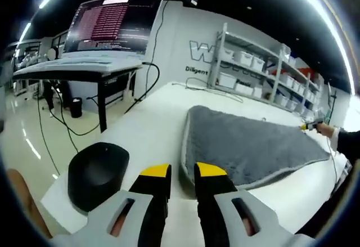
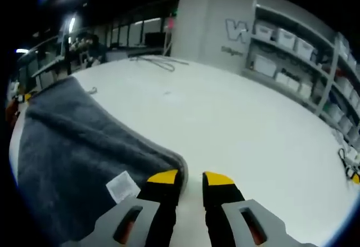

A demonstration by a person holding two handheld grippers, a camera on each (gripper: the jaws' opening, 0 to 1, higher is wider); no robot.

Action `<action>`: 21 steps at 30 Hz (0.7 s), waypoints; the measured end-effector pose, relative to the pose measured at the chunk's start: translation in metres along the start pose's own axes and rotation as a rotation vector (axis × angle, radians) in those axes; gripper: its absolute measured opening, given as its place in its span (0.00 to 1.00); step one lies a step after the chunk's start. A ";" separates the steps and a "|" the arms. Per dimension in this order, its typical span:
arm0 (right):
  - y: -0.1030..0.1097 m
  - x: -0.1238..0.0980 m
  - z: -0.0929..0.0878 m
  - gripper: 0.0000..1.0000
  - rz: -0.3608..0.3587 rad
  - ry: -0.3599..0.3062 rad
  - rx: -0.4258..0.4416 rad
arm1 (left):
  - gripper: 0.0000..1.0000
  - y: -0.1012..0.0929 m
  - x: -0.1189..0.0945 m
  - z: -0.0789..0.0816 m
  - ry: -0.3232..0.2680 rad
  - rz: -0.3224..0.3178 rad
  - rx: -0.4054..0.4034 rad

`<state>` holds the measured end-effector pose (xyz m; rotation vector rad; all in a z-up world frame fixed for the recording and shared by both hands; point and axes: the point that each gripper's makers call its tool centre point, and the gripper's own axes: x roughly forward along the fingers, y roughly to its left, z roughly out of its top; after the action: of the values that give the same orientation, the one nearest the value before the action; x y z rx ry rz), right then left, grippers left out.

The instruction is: Open the folded towel by lifting each exposed corner and separating the folded layers until the towel lies flat within the target outline without major curled edges

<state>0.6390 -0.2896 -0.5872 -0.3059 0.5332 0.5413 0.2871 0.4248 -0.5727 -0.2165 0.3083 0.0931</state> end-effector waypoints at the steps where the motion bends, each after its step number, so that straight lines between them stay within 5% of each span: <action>1: -0.001 -0.001 0.001 0.13 -0.004 -0.005 -0.002 | 0.16 -0.001 0.000 0.002 -0.004 -0.001 0.004; 12: -0.005 -0.029 -0.005 0.13 -0.029 -0.046 -0.007 | 0.21 -0.011 0.016 0.019 -0.008 -0.026 0.080; 21: 0.012 -0.050 -0.016 0.12 0.014 -0.075 -0.007 | 0.24 -0.025 0.041 0.034 -0.011 -0.068 0.115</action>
<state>0.5900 -0.3063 -0.5742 -0.2880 0.4614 0.5661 0.3393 0.4102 -0.5489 -0.1125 0.2942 0.0094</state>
